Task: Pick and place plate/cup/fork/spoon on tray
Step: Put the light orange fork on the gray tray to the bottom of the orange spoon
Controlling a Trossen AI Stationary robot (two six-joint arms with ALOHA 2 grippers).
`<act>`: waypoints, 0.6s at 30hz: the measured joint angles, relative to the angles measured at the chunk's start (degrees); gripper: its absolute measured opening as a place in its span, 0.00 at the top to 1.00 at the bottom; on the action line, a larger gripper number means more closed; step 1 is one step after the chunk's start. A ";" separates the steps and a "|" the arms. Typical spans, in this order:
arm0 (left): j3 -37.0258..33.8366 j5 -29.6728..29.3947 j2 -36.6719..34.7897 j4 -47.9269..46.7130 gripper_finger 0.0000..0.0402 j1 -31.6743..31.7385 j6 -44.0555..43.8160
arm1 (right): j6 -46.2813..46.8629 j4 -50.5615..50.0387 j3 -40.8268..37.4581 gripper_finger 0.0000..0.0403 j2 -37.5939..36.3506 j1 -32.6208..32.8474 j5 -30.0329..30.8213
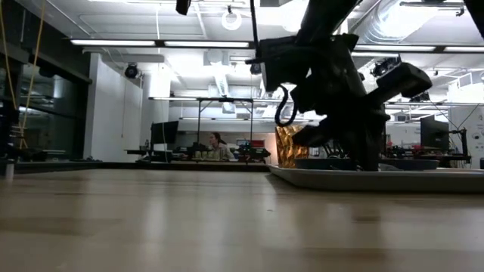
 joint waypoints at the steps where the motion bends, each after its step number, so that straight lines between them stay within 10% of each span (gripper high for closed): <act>1: 0.00 0.00 0.00 -0.01 0.61 0.00 0.00 | 0.00 -0.03 -0.02 1.00 0.38 0.00 0.02; 18: 0.02 0.02 0.00 -0.03 0.61 0.00 1.49 | 0.20 -0.12 -0.02 0.80 0.77 0.07 1.38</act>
